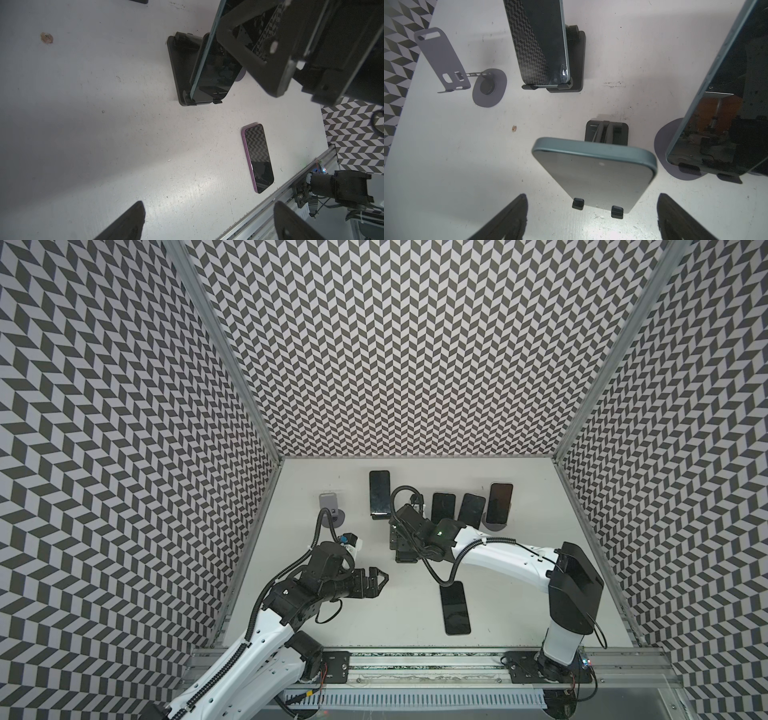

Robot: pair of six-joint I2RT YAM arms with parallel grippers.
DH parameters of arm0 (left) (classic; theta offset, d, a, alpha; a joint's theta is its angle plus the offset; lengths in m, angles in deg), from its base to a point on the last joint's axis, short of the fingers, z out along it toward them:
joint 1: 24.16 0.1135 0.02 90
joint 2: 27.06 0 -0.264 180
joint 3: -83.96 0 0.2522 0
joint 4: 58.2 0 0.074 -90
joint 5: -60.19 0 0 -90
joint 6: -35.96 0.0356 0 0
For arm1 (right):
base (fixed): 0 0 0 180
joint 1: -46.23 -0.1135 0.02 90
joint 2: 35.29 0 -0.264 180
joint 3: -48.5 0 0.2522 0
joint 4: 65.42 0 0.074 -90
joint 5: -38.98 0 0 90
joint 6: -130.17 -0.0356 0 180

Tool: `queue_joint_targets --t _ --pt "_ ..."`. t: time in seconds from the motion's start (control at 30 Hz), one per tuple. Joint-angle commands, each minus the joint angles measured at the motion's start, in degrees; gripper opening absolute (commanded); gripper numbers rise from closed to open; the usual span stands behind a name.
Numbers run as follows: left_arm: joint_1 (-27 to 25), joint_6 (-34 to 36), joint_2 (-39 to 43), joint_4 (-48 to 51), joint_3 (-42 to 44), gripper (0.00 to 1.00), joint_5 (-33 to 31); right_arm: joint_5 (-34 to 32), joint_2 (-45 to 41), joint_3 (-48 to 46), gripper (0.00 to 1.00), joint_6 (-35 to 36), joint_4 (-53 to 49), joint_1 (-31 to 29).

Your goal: Remove the phone from the phone stand

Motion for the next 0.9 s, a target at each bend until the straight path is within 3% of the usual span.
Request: queue_joint_targets --t 0.0,0.43,0.87 --pt "1.36 1.43 -1.13 -1.67 -0.07 0.97 2.89 -2.09 1.37 2.45 0.95 -0.14 0.47 0.09" --pt "4.83 3.77 -3.61 -2.24 -0.07 0.97 7.25 -3.56 3.00 3.29 0.96 -0.68 0.16 0.05" --pt "5.09 4.28 -4.73 -2.33 -0.02 0.97 8.34 -3.36 5.10 4.17 0.95 0.03 0.67 0.14"
